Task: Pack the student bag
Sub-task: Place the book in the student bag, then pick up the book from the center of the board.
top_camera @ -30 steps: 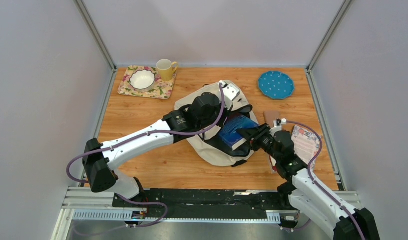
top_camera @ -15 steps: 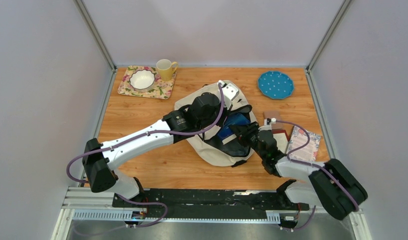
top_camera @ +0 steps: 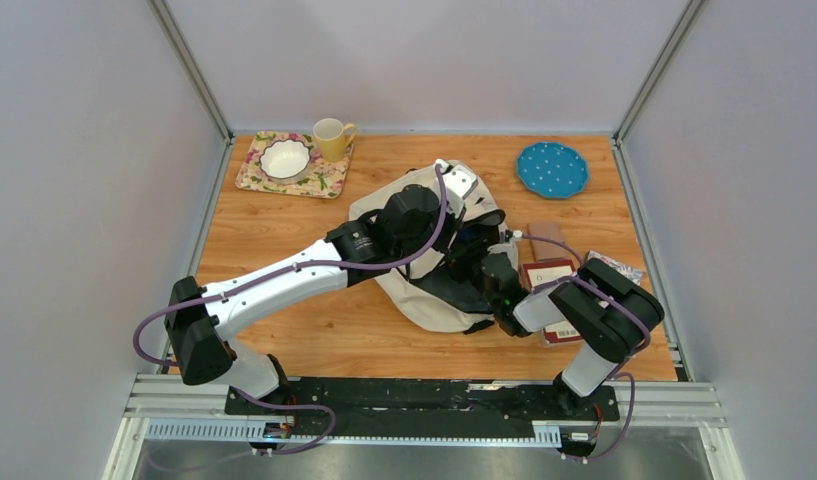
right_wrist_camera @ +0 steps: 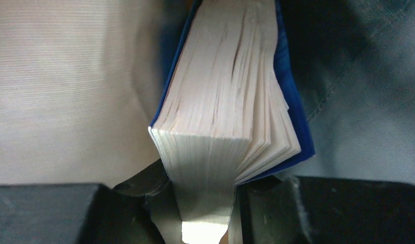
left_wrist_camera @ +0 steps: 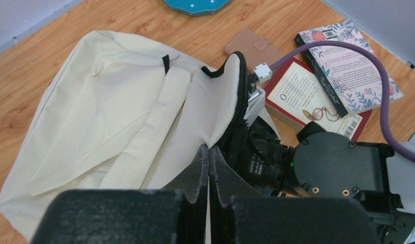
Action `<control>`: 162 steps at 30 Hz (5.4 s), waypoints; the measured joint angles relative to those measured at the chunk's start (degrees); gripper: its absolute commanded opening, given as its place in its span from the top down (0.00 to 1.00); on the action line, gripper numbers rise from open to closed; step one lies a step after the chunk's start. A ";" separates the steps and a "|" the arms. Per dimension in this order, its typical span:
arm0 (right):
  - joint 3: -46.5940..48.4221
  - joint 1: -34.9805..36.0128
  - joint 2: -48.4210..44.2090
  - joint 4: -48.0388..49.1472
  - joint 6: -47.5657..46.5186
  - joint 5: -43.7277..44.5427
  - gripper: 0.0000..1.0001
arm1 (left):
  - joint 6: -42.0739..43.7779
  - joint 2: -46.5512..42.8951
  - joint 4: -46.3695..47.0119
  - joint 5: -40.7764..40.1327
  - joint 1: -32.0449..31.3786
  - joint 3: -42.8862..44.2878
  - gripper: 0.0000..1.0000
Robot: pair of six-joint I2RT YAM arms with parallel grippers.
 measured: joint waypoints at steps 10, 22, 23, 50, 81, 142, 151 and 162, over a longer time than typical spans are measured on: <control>1.55 1.81 1.81 -6.95 3.23 3.96 0.43 | -0.87 -1.73 0.44 0.39 0.00 -3.67 1.00; 2.34 0.24 -13.77 -38.56 -2.80 -1.18 0.37 | -0.87 -2.93 0.48 0.42 0.00 -4.70 1.00; 2.34 0.11 -14.19 -39.50 -2.91 -1.64 0.43 | -0.87 -2.93 0.48 0.42 0.00 -4.76 1.00; 7.72 -0.70 -10.69 -35.93 -2.69 -5.31 0.80 | -2.34 -6.12 2.56 -0.87 0.39 -10.29 1.00; 10.54 -0.63 -1.46 -36.63 -10.23 -13.07 0.70 | -4.15 -13.57 2.99 -2.27 2.51 -21.20 1.00; 27.28 -66.05 -18.47 -100.30 -43.06 12.92 0.06 | -9.53 17.11 7.34 38.23 6.34 3.10 0.22; 27.65 -70.16 -8.35 -93.26 -44.59 5.07 0.11 | -10.32 23.06 7.56 40.89 6.16 5.25 0.22; 20.52 -68.11 -12.98 -84.08 -50.80 -6.32 0.33 | -10.51 26.36 8.04 41.31 5.95 8.13 0.21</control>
